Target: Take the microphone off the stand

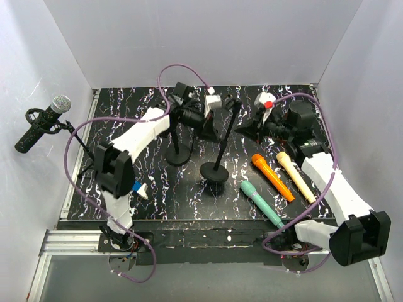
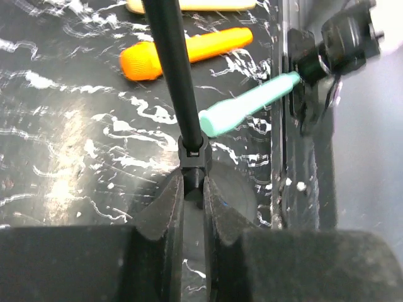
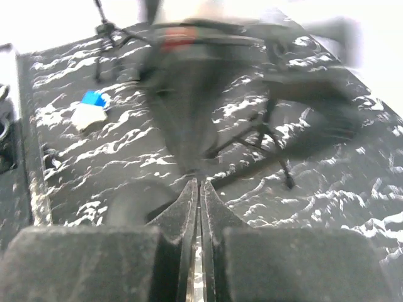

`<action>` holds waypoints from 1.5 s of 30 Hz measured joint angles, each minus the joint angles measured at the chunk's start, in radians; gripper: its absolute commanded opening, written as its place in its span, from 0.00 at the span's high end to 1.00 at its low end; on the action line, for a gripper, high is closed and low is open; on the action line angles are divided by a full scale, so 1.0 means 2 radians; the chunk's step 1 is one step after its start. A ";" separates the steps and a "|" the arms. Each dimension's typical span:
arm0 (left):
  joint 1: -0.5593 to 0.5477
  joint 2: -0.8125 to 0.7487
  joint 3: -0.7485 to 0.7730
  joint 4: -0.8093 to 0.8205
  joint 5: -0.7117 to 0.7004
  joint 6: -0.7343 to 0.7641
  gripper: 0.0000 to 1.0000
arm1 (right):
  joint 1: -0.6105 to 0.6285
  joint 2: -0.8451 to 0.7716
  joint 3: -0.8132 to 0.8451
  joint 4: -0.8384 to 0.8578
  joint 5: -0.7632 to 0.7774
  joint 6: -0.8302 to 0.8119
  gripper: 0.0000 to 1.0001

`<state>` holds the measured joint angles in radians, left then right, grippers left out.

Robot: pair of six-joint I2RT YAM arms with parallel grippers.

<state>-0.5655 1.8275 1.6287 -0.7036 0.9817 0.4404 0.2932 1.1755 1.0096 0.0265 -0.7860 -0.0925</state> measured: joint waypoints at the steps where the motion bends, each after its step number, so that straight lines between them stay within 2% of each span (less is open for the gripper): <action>1: 0.014 0.024 0.028 -0.017 0.010 -0.029 1.00 | -0.001 -0.006 -0.004 -0.008 -0.014 -0.021 0.99; 3: 0.039 0.082 0.079 -0.030 0.026 -0.081 1.00 | 0.018 -0.018 -0.006 -0.016 -0.047 -0.055 0.99; 6: 0.064 0.125 0.084 -0.031 0.025 -0.133 1.00 | 0.038 -0.033 -0.006 -0.016 -0.079 -0.093 0.99; 12: 0.058 0.127 0.084 -0.045 0.041 -0.174 1.00 | 0.040 -0.034 -0.006 -0.015 -0.082 -0.101 0.99; 13: 0.056 0.127 0.084 -0.045 0.044 -0.176 1.00 | 0.040 -0.032 -0.006 -0.013 -0.078 -0.095 0.95; 17: 0.049 0.126 0.084 -0.045 0.047 -0.174 1.00 | 0.029 -0.005 -0.006 -0.005 -0.063 -0.036 0.67; 19: 0.048 0.126 0.084 -0.045 0.048 -0.171 1.00 | 0.013 0.021 -0.006 0.000 -0.053 0.008 0.61; 24: 0.049 0.126 0.084 -0.044 0.047 -0.163 1.00 | -0.013 0.058 -0.005 0.000 -0.028 0.072 0.57; 25: 0.049 0.125 0.084 -0.044 0.046 -0.161 1.00 | -0.014 0.060 -0.003 -0.002 -0.026 0.077 0.53; 28: 0.049 0.122 0.083 -0.042 0.041 -0.156 1.00 | -0.014 0.064 0.005 0.000 -0.024 0.095 0.29; 30: 0.049 0.119 0.083 -0.041 0.040 -0.154 1.00 | -0.013 0.071 0.012 0.011 -0.028 0.108 0.23; 34: 0.049 0.114 0.082 -0.038 0.040 -0.153 1.00 | -0.010 0.113 0.042 0.030 -0.033 0.130 0.27; 37: 0.049 0.111 0.082 -0.037 0.040 -0.151 1.00 | -0.009 0.143 0.057 0.041 -0.026 0.141 0.39; 41: 0.049 0.111 0.082 -0.036 0.038 -0.152 1.00 | -0.008 0.158 0.063 0.055 -0.028 0.151 0.66; 45: 0.050 0.111 0.082 -0.037 0.038 -0.169 1.00 | -0.005 0.158 0.064 0.068 -0.041 0.152 0.97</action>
<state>-0.4664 2.0495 1.7927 -0.7769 1.0576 0.1024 0.2829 1.4914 1.1378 0.1631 -0.8688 0.2123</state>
